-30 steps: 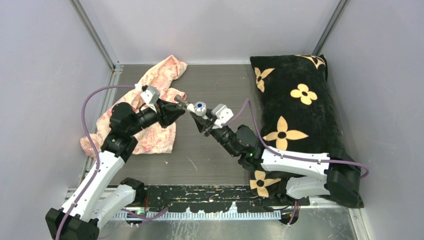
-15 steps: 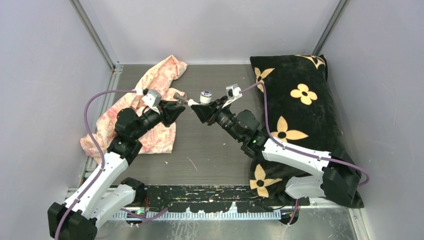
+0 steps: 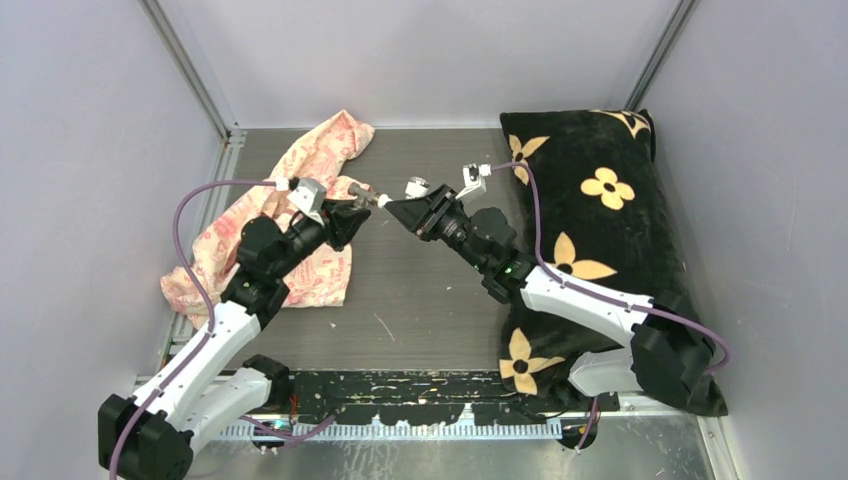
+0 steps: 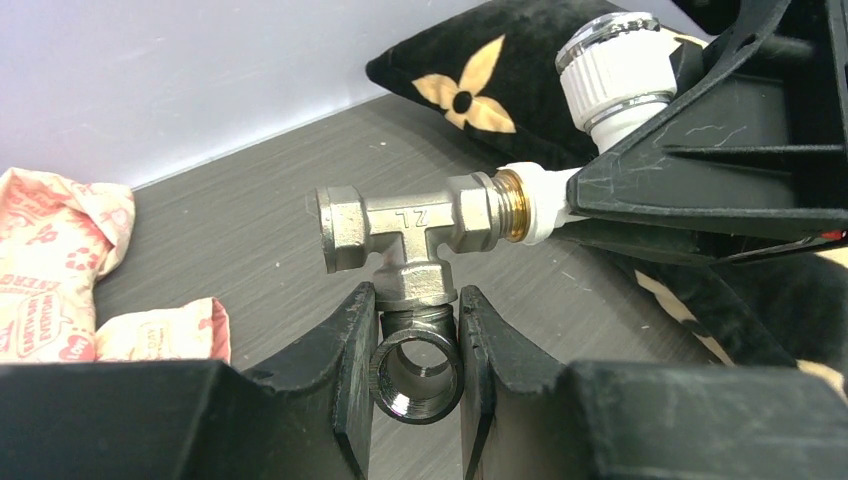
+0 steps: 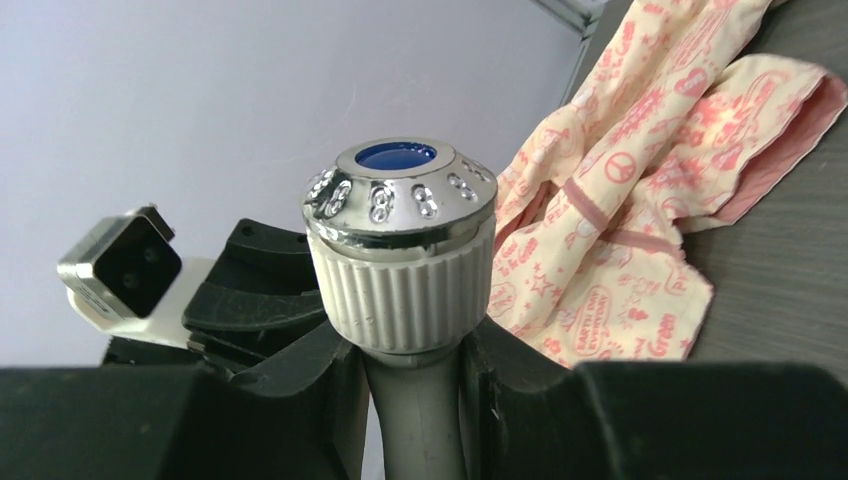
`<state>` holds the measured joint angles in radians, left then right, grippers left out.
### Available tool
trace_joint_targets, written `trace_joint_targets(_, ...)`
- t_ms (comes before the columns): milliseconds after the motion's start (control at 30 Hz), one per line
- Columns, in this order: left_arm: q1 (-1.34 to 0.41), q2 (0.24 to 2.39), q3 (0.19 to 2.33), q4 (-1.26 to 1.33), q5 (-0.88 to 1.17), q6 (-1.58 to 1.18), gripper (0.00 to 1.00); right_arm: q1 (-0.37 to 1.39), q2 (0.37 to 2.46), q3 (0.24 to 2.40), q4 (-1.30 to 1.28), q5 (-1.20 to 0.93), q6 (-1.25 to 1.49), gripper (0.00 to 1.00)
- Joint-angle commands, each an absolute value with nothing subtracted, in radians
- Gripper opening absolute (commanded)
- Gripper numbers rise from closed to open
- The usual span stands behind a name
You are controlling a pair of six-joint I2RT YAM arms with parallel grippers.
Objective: Install the water faucets
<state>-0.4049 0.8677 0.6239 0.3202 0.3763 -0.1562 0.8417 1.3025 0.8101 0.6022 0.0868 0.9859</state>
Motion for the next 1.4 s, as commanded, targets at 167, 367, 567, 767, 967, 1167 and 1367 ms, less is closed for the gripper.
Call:
trace_joint_targets(167, -0.444, 0.897, 0.604, 0.486, 0.327, -0.073, 0.0, 0.703, 1.381, 0.987, 0.5, -0.075, 1.386, 0.01)
trace_joint_targets(367, -0.453, 0.946, 0.573, 0.604, 0.256, -0.053, 0.0, 0.671, 1.442, 1.011, 0.5, -0.177, 1.601, 0.01)
trace_joint_targets(567, -0.454, 0.964, 0.546, 0.65, 0.216, -0.038, 0.0, 0.651, 1.499, 1.047, 0.447, -0.264, 1.792, 0.01)
trace_joint_targets(767, -0.454, 0.947, 0.562, 0.595, 0.188, -0.032, 0.0, 0.637, 1.516, 1.038, 0.474, -0.294, 1.834, 0.29)
trace_joint_targets(967, -0.454, 0.941, 0.566, 0.58, 0.144, -0.049, 0.0, 0.629, 1.518, 1.021, 0.469, -0.323, 1.812, 0.67)
trace_joint_targets(1167, -0.454, 0.95, 0.574, 0.575, 0.12, -0.079, 0.0, 0.624, 1.523, 1.012, 0.465, -0.364, 1.792, 0.76)
trace_joint_targets(1367, -0.453, 0.964, 0.619, 0.524, 0.03, -0.142, 0.0, 0.613, 1.517, 1.014, 0.363, -0.419, 1.72, 0.86)
